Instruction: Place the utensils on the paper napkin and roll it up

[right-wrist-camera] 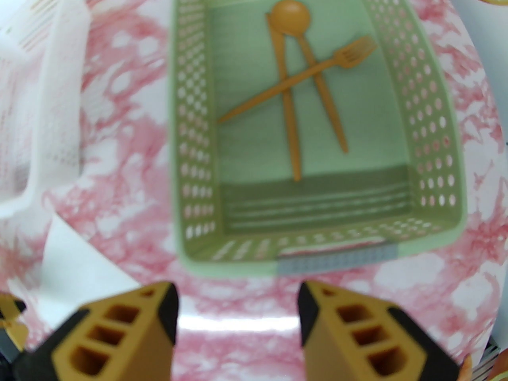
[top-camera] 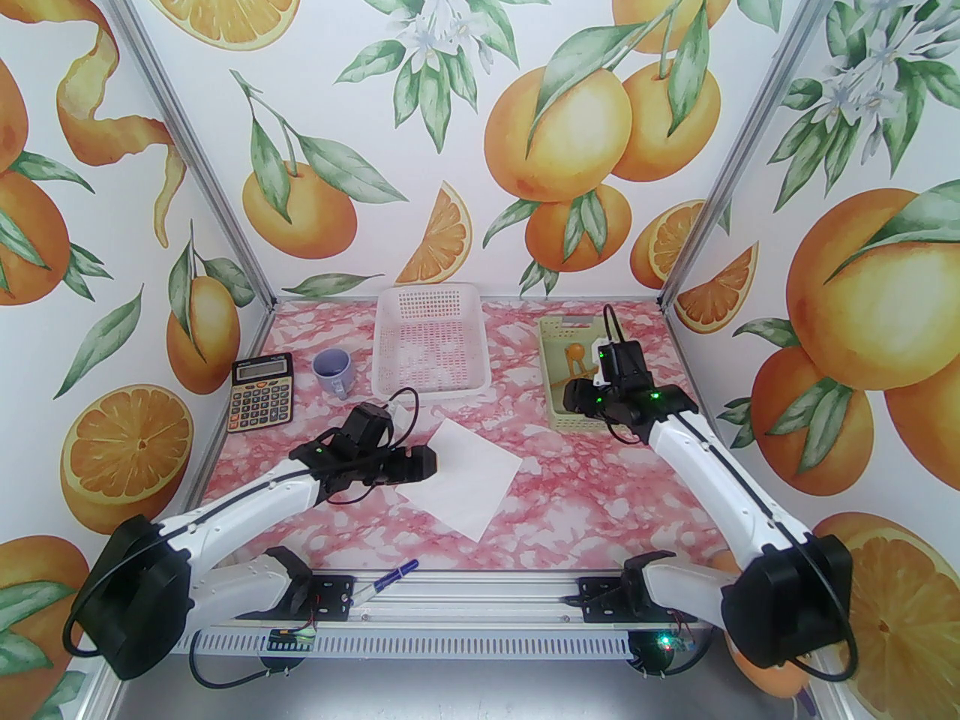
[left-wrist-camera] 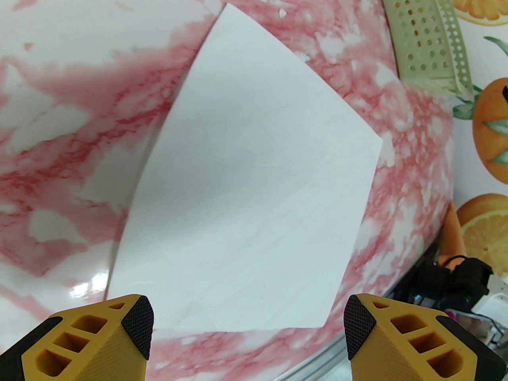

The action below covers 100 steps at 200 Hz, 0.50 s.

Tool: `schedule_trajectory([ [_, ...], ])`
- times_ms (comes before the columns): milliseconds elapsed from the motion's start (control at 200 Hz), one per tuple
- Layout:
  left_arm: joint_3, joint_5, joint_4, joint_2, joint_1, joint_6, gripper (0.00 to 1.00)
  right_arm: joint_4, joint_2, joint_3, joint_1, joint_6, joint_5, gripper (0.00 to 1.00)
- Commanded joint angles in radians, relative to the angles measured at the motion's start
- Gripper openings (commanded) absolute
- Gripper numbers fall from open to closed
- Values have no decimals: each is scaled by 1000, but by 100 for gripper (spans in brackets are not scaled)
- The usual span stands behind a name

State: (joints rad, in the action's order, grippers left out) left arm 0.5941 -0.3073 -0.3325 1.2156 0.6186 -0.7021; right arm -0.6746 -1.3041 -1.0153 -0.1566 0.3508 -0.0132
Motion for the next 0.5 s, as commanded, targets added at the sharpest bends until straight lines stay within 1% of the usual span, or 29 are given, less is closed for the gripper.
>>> schedule_trajectory([
  [0,-8,34,61,14,14,-27,84,63,-91,-60,48,5,-45,54],
  [80,-10,45,70,24,16,-28,84,95,-159,-102,67,39,-57,55],
  [195,-4,92,56,30,27,-16,85,125,-265,-172,73,100,-46,55],
  [320,-1,135,44,22,29,-1,85,106,-391,-270,72,214,8,53],
  [425,0,179,41,-5,30,9,85,63,-490,-353,73,355,38,44],
  [495,-4,241,32,-40,36,13,85,39,-546,-406,74,451,43,39],
])
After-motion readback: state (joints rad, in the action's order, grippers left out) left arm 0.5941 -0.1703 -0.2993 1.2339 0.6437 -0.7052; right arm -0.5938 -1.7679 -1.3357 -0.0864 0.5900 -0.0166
